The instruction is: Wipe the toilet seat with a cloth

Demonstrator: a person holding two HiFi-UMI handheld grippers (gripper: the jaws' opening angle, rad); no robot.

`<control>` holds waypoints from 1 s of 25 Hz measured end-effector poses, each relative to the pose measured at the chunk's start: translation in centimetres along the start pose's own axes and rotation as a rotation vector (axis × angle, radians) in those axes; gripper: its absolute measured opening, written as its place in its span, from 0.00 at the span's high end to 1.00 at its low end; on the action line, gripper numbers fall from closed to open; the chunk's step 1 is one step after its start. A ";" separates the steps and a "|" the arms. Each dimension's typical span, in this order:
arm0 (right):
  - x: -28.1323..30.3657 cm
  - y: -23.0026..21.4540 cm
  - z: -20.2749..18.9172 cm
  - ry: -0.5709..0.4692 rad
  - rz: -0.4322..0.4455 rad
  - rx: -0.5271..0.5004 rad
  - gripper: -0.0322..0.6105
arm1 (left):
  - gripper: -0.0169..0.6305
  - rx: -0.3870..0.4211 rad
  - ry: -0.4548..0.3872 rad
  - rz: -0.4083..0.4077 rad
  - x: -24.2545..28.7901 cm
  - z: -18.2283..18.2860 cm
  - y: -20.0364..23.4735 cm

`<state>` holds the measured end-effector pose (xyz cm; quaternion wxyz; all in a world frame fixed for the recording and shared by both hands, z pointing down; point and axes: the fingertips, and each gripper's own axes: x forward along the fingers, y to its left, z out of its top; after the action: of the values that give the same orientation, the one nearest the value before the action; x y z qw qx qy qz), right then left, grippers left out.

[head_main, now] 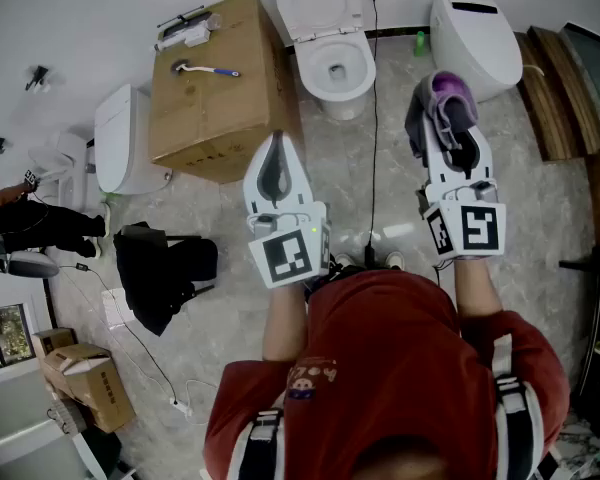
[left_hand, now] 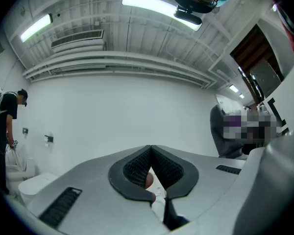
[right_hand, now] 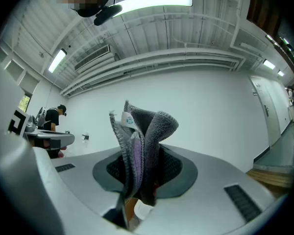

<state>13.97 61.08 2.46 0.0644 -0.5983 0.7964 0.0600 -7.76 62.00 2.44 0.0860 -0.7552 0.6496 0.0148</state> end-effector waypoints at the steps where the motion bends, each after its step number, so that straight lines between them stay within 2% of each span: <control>1: 0.1 0.1 0.0 0.000 0.000 -0.001 0.79 | 0.95 -0.014 -0.011 -0.006 0.1 0.0 -0.1; 11: 1.2 2.0 -0.3 0.009 0.005 -0.017 0.79 | 0.95 -0.040 -0.032 -0.027 0.5 -0.1 1.3; 21: 2.1 4.8 -1.4 0.032 -0.079 -0.002 0.79 | 0.95 -0.067 -0.008 -0.034 -0.2 -1.6 6.2; 25: 2.4 6.0 -1.9 0.036 -0.087 0.006 0.79 | 0.95 -0.070 0.002 -0.048 -0.2 -2.4 7.8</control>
<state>7.49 60.15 4.02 0.0545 -0.6333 0.7707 0.0439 -15.63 60.72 4.02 0.0592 -0.7730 0.6307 0.0345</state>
